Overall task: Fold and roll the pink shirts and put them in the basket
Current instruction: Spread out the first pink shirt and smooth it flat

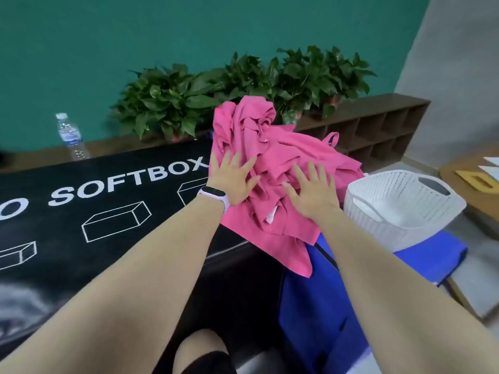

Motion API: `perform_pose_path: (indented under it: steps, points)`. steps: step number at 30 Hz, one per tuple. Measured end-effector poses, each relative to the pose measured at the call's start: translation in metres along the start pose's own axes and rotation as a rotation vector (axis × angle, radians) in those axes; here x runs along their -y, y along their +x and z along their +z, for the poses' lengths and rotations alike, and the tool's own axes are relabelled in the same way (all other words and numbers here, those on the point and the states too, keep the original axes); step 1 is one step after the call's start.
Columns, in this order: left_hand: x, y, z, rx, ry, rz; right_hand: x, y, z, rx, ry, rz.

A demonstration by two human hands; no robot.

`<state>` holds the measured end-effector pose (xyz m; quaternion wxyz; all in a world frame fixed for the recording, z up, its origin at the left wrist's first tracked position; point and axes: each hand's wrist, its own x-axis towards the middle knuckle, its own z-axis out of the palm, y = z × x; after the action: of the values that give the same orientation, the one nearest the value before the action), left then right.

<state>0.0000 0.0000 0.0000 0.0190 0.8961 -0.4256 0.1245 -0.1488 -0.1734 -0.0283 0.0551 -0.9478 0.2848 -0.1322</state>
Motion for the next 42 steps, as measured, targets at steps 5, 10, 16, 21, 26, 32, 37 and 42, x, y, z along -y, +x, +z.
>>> perform_pose_path:
  steps: [5,10,16,21,26,32,37,42]
  points:
    - [-0.020,0.030,0.008,-0.015,-0.018,-0.159,-0.002,0.007,0.018,-0.043,0.037,-0.011]
    - [-0.006,0.035,0.012,-0.106,0.144,-0.079,-0.019,-0.002,0.043,0.010,0.072,0.038]
    - [0.002,0.021,0.009,-0.203,0.081,-0.065,-0.010,-0.006,0.041,-0.072,0.067,0.013]
    - [0.029,-0.004,-0.007,-0.381,-0.361,-0.118,0.015,-0.002,0.022,-0.127,0.010,-0.018]
    - [0.092,-0.061,-0.029,-0.462,-0.617,-0.190,0.071,0.007,-0.003,-0.157,0.026,-0.101]
    - [0.184,-0.142,-0.071,-0.554,-0.667,-0.211,0.160,0.002,-0.006,-0.112,0.088,-0.238]
    - [0.284,-0.231,-0.112,-0.565,-0.559,-0.377,0.208,-0.013,0.009,-0.085,0.074,-0.241]
    - [0.333,-0.314,-0.120,-0.531,-0.464,-0.439,0.270,-0.033,0.028,0.057,0.094,-0.334]
